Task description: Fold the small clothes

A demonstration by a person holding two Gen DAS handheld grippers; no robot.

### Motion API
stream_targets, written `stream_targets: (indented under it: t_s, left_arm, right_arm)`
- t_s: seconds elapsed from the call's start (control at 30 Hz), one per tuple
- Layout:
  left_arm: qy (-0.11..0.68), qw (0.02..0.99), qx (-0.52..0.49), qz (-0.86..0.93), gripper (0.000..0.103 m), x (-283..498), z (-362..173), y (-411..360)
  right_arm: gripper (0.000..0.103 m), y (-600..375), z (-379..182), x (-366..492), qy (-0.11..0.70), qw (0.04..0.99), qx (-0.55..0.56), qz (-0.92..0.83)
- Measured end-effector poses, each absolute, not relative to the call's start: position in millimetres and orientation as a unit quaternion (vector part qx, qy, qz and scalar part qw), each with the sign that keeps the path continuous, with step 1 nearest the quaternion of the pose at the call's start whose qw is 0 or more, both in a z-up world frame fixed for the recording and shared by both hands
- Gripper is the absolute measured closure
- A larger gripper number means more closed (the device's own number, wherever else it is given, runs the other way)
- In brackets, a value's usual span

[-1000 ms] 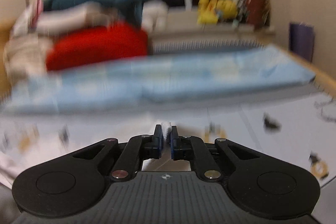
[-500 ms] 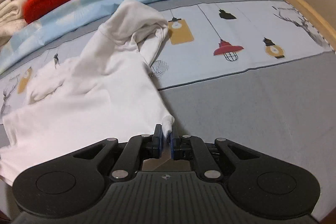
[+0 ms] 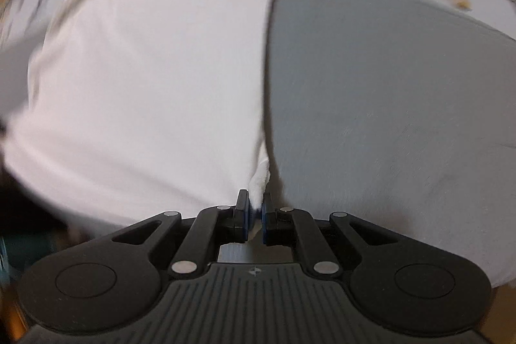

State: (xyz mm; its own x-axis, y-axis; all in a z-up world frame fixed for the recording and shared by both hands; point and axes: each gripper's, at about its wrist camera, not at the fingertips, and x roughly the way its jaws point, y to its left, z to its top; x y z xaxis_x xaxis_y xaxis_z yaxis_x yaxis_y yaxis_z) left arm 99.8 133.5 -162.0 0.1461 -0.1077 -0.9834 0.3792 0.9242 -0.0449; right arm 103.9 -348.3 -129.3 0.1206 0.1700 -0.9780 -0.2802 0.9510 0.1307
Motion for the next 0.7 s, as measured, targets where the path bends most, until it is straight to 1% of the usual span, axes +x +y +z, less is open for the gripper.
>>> stream_targets:
  t_s: [0.1,0.17,0.27,0.4,0.5,0.53,0.57,0.63,0.67,0.7]
  left_arm:
    - [0.638,0.74,0.119,-0.176,0.1,102,-164,128]
    - [0.627,0.748,0.109,-0.186,0.097,111,-154,128]
    - [0.592,0.78,0.078,-0.189,0.082,118,-136,128]
    - [0.581,0.789,0.081,-0.183,0.082,121,-136,118]
    - [0.587,0.782,0.086,-0.191,0.082,126,-147,108]
    - [0.591,0.778,0.089,-0.192,0.082,126,-154,106]
    - [0.598,0.771,0.098,-0.192,0.082,127,-164,102]
    - [0.616,0.752,0.14,-0.187,0.082,124,-180,92]
    - [0.627,0.739,0.167,-0.181,0.081,122,-190,86]
    - [0.636,0.726,0.193,-0.176,0.081,121,-197,81]
  right_arm:
    - [0.096,-335,-128,99,0.645,0.739,-0.079,0.178]
    - [0.093,-331,-119,104,0.623,0.757,-0.084,0.177]
    - [0.09,-327,-104,111,0.574,0.797,-0.07,0.172]
    - [0.09,-316,-107,121,0.55,0.816,-0.039,0.175]
    - [0.089,-301,-128,131,0.567,0.798,-0.058,0.195]
    - [0.085,-296,-138,136,0.581,0.786,-0.073,0.2]
    - [0.076,-287,-150,134,0.601,0.766,-0.098,0.204]
    - [0.066,-270,-172,123,0.629,0.73,-0.179,0.201]
    - [0.062,-263,-173,118,0.616,0.729,-0.215,0.207]
    - [0.061,-257,-169,116,0.602,0.734,-0.232,0.212]
